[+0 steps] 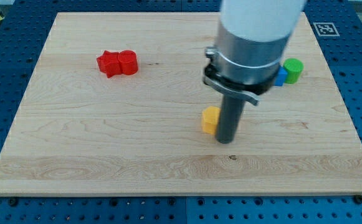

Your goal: Separate the yellow hexagon from the yellow heart

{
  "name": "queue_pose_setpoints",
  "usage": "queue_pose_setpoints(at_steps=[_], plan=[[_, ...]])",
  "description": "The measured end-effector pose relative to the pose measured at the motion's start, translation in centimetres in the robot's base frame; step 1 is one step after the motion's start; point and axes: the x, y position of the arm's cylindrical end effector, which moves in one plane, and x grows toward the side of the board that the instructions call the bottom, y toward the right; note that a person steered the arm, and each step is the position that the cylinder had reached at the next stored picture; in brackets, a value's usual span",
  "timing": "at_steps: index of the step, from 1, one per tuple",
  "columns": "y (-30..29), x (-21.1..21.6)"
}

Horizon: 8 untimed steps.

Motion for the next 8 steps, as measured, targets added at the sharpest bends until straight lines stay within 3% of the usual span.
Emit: queue_pose_setpoints(at_steps=[2, 3, 5, 6, 8], plan=[[-2.1, -2.3], [-0.2, -3.1], [-5.0, -4.2], [-5.3, -7.0], [-2.0, -5.0]])
